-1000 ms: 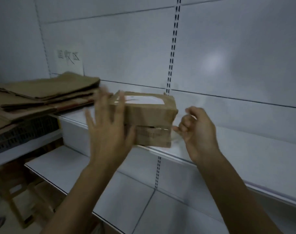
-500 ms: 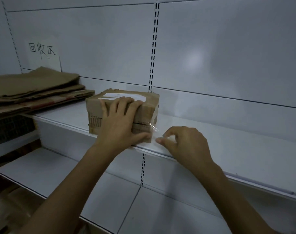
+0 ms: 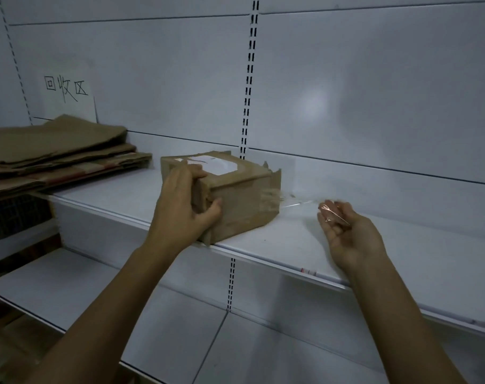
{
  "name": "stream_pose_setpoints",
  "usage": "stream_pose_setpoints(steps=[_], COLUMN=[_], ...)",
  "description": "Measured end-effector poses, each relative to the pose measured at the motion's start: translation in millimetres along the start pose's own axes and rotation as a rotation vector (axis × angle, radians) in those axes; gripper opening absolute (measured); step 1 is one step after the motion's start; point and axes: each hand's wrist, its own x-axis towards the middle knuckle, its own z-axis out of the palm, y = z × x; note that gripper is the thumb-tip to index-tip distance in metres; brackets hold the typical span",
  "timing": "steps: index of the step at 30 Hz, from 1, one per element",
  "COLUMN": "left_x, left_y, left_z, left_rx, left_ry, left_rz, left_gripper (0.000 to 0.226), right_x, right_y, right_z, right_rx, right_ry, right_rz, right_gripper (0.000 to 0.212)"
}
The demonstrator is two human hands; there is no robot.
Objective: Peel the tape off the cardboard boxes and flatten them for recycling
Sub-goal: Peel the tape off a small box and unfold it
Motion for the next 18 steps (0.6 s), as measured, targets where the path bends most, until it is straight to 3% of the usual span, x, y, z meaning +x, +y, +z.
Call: stream_pose_setpoints(steps=[7,9,10,12,13,15,18], left_x=[0.2,2.0,2.3,0.4,-0.6,-1.1,-0.1], left_y=[-2.4,-0.1,1.7,5.2,6.6,9.0,10.5], left_z=[-5.5,-4.9,-3.9,0.1,2.0,4.4,5.5], left_rx=[0.074,0.035,0.010,-0.020,-0.031,-0.032,0.044], left_ry=[-0.089,-0.094,-0.092,-0.076,-0.064,-0.049,-0.046], left_rz=[-0.063,-0.102,-0.120,-0.133,-0.134,-0.142,-0.142], left_gripper=[0.055,0.055,0.055,0.057,0.060,0.069,0.077], right_x=[1.0,-4.2,-9.3,-13.5,-14.9,-12.7,-6.2], right_y=[0.4,11.4,19.1,35.4,42.0,49.3,52.3], right_z=[4.7,14.6,19.4,24.2,27.4,33.0,36.9], right_rx=[0.086,-0.214,-0.502,-1.013,-1.196,-1.450,-1.638], right_ry=[0.082,0.010,-0.043,-0.200,-0.243,-0.262,-0.185], right_rz=[-0.156,-0.331,-0.420,-0.475,-0.486,-0.532,-0.632], right_gripper=[0.014,0.009,0.026,0.087,0.103,0.102,0.063])
